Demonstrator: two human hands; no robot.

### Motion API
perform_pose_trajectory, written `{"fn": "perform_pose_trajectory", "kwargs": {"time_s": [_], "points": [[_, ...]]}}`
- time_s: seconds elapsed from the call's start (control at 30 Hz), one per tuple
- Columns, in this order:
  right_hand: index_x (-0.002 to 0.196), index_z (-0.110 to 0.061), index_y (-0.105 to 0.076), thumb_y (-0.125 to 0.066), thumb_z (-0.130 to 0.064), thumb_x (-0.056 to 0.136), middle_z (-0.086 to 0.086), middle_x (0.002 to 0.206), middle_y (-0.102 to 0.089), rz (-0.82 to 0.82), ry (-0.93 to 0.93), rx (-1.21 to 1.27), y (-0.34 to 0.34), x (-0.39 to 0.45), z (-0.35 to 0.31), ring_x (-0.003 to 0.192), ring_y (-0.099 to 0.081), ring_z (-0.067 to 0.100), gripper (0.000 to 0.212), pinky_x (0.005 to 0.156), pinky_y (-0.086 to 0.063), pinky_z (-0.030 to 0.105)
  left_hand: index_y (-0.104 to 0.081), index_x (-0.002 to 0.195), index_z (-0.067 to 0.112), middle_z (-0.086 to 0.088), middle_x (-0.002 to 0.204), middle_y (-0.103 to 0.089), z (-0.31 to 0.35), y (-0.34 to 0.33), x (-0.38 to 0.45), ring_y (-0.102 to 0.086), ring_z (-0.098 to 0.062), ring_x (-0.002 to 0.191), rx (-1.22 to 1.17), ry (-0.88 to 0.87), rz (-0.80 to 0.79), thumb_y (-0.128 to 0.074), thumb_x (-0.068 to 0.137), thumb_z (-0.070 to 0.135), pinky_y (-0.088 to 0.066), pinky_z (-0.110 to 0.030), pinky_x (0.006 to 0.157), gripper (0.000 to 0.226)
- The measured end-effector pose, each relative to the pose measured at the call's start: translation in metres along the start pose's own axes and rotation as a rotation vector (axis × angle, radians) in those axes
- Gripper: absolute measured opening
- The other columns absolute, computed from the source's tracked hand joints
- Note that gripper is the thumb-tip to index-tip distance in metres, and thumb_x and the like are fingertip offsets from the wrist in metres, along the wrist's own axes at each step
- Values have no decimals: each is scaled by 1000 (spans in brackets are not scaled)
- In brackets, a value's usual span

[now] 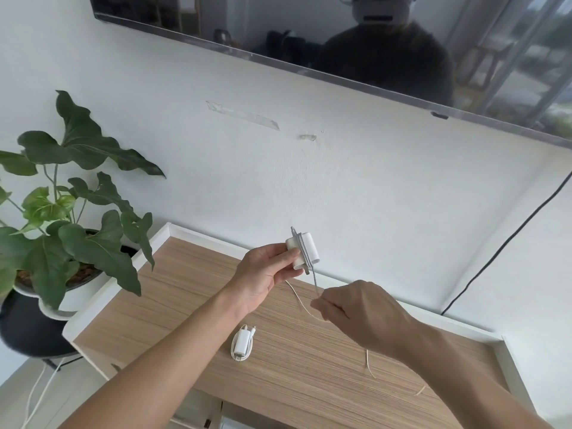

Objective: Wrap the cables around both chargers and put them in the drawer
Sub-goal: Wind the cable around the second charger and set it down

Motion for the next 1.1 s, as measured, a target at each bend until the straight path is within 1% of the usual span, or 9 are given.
{"fn": "perform_pose_trajectory", "kwargs": {"time_s": [0.07,0.17,0.33,0.43,0.6,0.73,0.83,1.0,1.1], "points": [[66,-14,-43,-40,-51,105,0,50,-41,-6,72,-97,-1,1,-5,48,-39,23,53,52,-38,36,-73,111,-4,-17,100,-77,0,0,1,-74,-24,89,11,0,3,-79,79,20,-63,-29,81,40],[66,-17,-33,-39,-49,105,-2,51,-31,-53,116,-173,5,1,-14,46,-29,19,51,51,-25,32,-74,111,-2,-15,100,-77,-3,1,1,-75,-24,93,92,-16,19,-80,81,20,-63,-32,85,37],[69,-18,-39,-39,-47,105,0,55,-41,-78,163,-135,24,4,-29,53,-39,22,46,55,-36,33,-74,109,5,-10,98,-79,-10,10,1,-75,-22,94,288,-25,86,-78,89,11,-61,-37,92,21],[69,-19,-42,-43,-43,104,0,55,-44,-60,168,-106,40,11,-31,54,-43,23,42,57,-44,37,-75,106,12,-6,96,-80,-8,12,-1,-77,-18,90,380,-46,98,-82,86,17,-62,-30,83,22],[64,-25,-37,-47,-36,102,0,53,-40,-22,198,-97,56,21,-31,54,-40,25,41,54,-42,38,-75,100,21,-8,99,-80,-10,12,-5,-75,-12,84,515,-84,60,-85,80,26,-60,-25,78,23],[72,-23,-56,-51,-37,102,-4,53,-48,-3,171,-89,70,28,-27,54,-45,19,33,56,-44,32,-73,104,16,-7,99,-80,-10,14,-4,-74,-12,85,544,-88,35,-83,84,19,-59,-24,76,22],[85,-26,-70,-54,-42,101,-11,54,-53,1,167,-118,82,33,-27,55,-50,14,28,57,-43,26,-73,110,13,-4,101,-80,-8,15,-2,-76,-20,92,639,-116,5,-83,85,22,-61,-31,82,28],[90,-33,-77,-63,-37,98,-25,53,-55,31,126,-32,103,43,-19,59,-55,1,17,56,-36,12,-72,119,15,5,98,-77,-2,5,-9,-73,-14,93,666,-111,-138,-85,83,21,-60,-35,93,39],[82,-34,-75,-69,-36,96,-16,57,-61,13,38,130,108,50,-4,53,-46,5,15,54,-37,14,-73,119,15,6,96,-75,0,-4,-16,-69,-10,91,657,-97,-221,-84,83,15,-58,-31,90,37]]}}
Point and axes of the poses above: each hand's wrist, its own x-axis towards the middle knuckle, its own y-axis out of the back of the hand, z = x × y, the point moved 2 cm from there along x, towards the middle knuckle
